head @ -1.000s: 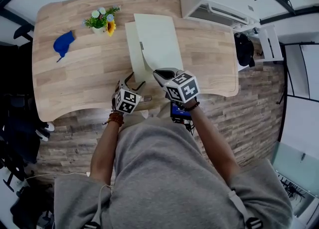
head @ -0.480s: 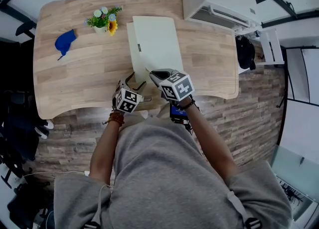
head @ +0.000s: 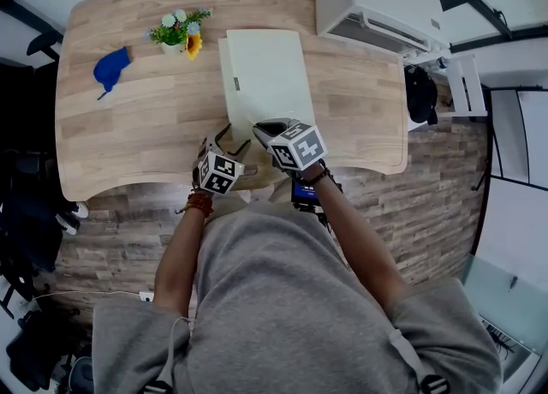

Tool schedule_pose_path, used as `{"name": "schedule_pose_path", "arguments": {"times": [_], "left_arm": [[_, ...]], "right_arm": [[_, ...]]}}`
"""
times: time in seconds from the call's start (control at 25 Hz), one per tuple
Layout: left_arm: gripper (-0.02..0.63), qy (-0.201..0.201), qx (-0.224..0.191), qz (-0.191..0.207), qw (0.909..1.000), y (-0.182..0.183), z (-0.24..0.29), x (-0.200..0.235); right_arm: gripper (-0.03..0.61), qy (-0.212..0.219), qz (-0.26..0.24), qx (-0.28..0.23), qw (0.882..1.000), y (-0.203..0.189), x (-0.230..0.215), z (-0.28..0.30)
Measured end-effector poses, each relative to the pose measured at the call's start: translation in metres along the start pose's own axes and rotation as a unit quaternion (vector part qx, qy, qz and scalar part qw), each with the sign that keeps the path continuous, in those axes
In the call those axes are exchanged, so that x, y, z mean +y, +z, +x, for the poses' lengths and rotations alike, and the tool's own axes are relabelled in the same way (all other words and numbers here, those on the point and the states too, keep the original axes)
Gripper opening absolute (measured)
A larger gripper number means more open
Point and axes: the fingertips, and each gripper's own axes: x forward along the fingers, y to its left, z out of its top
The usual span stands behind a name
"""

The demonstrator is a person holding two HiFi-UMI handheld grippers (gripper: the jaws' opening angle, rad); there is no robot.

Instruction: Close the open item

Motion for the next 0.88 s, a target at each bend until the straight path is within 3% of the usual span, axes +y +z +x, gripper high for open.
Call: {"name": "schedule_pose_path", "arguments": {"times": [0.88], "left_arm": [[0.295, 0.007, 0.021, 0.007, 0.9997, -0.002, 0.001, 0.000]], "right_arm": [[0.031, 0.000, -0.016, 0.053, 0.998, -0.021, -0.004, 0.039]]}}
